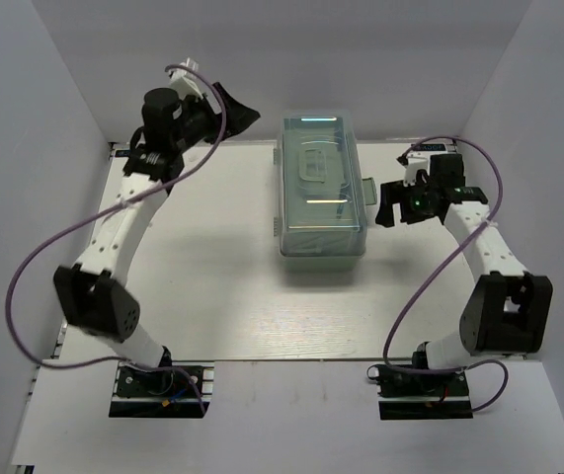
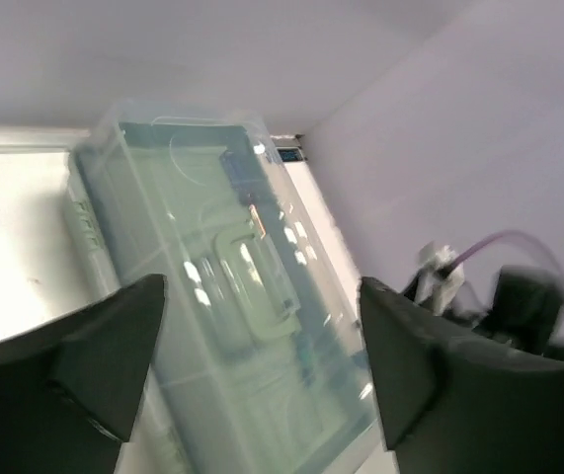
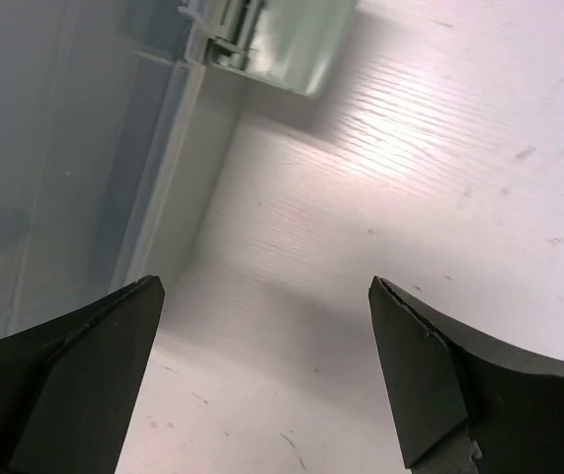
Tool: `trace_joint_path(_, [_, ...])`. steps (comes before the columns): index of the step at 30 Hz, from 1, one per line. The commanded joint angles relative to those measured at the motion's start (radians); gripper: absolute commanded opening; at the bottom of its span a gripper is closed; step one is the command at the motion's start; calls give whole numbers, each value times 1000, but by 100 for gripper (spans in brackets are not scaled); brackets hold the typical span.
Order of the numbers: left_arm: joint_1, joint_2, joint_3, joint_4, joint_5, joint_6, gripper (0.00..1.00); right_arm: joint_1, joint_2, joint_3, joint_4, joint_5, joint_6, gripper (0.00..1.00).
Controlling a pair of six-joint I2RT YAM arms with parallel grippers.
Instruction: Sort the tools into containers
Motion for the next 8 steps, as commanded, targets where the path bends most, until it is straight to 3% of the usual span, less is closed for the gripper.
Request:
trace_joint_path(1, [-24,-144,-161,-144,-5,247,92,0,-73,-33,-10,116,-21,91])
trace_joint_path(2, [-24,-188,-309,-124,-5,248,94,2,-102,-31,-20,133,-1,91])
trace_joint_path(5, [-10,-404,-544,-66,-53,269,100,3,-159,-42,-56,202,38,91])
trace_joint_path(8, [-20,-558,-651,-79,-139,309,100,-9,-237,-83,-88,201,46,91])
